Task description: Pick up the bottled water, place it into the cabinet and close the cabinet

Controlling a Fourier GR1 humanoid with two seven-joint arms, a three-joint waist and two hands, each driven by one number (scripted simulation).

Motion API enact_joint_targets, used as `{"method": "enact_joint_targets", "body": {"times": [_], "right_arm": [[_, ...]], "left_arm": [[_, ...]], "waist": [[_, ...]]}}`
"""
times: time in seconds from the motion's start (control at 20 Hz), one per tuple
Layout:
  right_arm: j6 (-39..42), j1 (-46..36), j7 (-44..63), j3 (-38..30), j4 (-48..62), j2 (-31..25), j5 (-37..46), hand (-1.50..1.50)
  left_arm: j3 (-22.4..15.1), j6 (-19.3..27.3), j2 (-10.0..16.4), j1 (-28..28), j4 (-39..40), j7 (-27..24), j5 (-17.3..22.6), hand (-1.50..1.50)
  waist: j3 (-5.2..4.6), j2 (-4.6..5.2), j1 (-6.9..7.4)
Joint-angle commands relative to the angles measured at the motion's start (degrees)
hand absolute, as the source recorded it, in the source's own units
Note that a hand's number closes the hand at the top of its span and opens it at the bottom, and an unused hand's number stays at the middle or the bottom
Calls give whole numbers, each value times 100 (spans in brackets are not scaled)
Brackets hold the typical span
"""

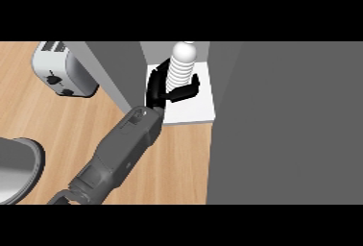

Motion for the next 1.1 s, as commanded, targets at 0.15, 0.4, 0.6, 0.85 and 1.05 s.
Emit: {"method": "enact_joint_targets", "body": {"times": [0.15, 0.4, 0.6, 0.85, 1.05], "right_arm": [[80, 87, 70, 44, -398, 21, -299, -150], [322, 71, -38, -262, -293, -153, -523, -150], [355, 292, -156, -101, -412, -117, -347, -150], [440, 65, -121, -422, -287, -134, -547, -150], [511, 318, -170, -178, -337, -126, -343, -150]], "left_arm": [[-3, 1046, 35, -839, 1253, -103, -504, 150], [-184, 1575, 1, -1169, 1860, 65, -740, -150], [-51, 1868, 74, -1311, 2189, -87, -800, -150], [224, 1211, 74, -1450, 1921, -600, -605, -150], [925, 722, 5, -1260, 1033, -1502, 41, 150]], "waist": [[3, 59, -82], [5, 83, -160], [-1, 57, -151], [-7, 104, -119], [-22, 28, -54]]}}
